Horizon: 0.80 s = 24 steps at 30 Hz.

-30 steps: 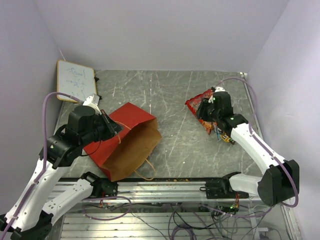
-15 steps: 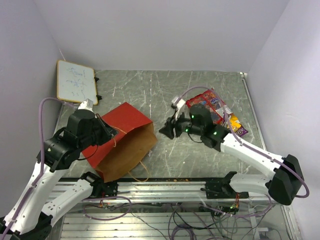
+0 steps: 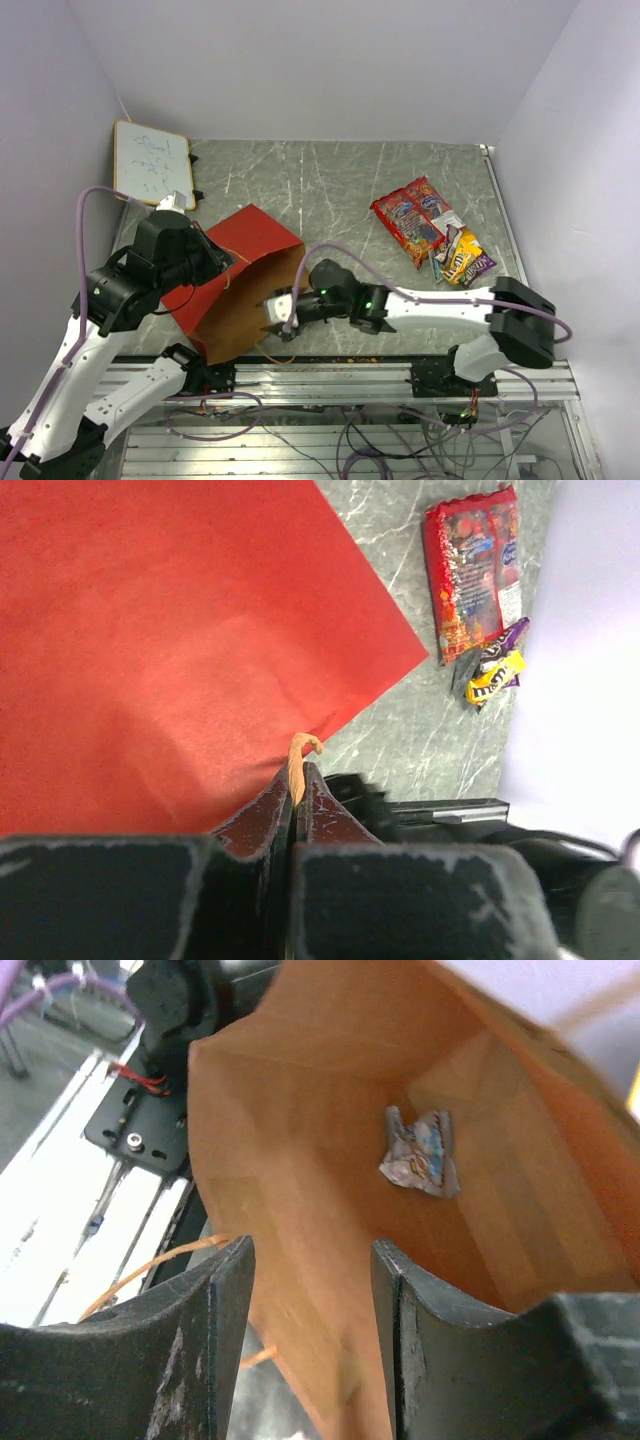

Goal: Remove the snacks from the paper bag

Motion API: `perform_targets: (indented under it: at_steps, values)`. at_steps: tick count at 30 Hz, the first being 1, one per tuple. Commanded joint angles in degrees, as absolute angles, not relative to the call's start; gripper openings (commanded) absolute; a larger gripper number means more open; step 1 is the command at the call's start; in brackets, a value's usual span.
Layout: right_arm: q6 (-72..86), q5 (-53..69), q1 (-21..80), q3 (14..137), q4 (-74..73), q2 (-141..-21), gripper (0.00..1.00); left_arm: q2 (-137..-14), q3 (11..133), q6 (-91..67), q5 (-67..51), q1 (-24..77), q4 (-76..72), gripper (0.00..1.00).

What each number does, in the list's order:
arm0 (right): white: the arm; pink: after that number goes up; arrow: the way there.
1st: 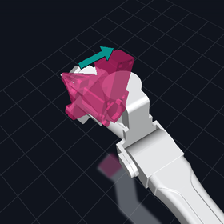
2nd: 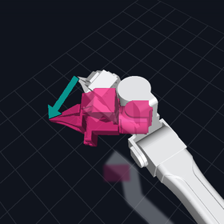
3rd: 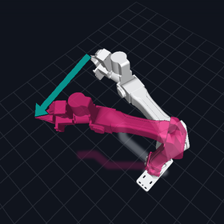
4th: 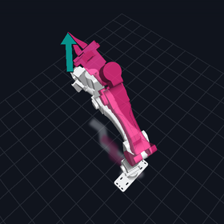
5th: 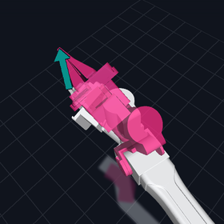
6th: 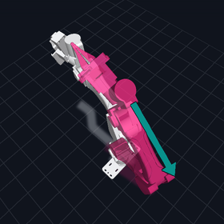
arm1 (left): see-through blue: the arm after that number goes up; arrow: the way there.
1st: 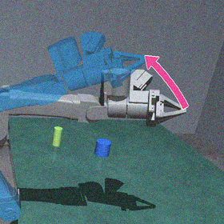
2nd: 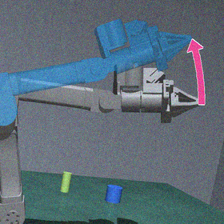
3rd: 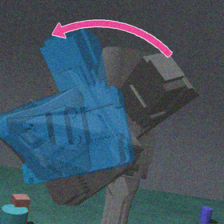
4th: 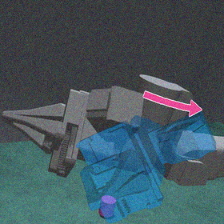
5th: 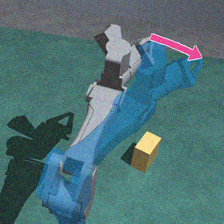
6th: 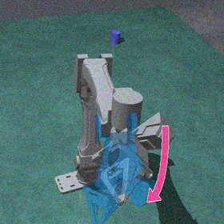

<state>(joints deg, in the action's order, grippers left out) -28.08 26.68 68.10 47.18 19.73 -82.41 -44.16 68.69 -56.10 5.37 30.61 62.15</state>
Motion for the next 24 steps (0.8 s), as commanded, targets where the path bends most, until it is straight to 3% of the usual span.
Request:
perform_targets:
  at_steps: [1, 13, 24]
  values:
    - [-44.45, 25.38, 70.72, 51.39, 26.22, -89.82, 0.50, -46.49, 73.17, -53.69, 5.91, 31.01, 59.05, 0.07]
    - [-49.00, 21.48, 70.84, 67.41, 28.81, -111.90, 0.54, -47.92, 76.41, -48.41, 2.96, 31.01, 57.04, 0.07]
    - [-46.60, 20.80, 69.96, 72.01, 36.02, -122.03, 0.60, -44.74, 76.61, -44.62, -2.06, 31.02, 54.70, 0.07]
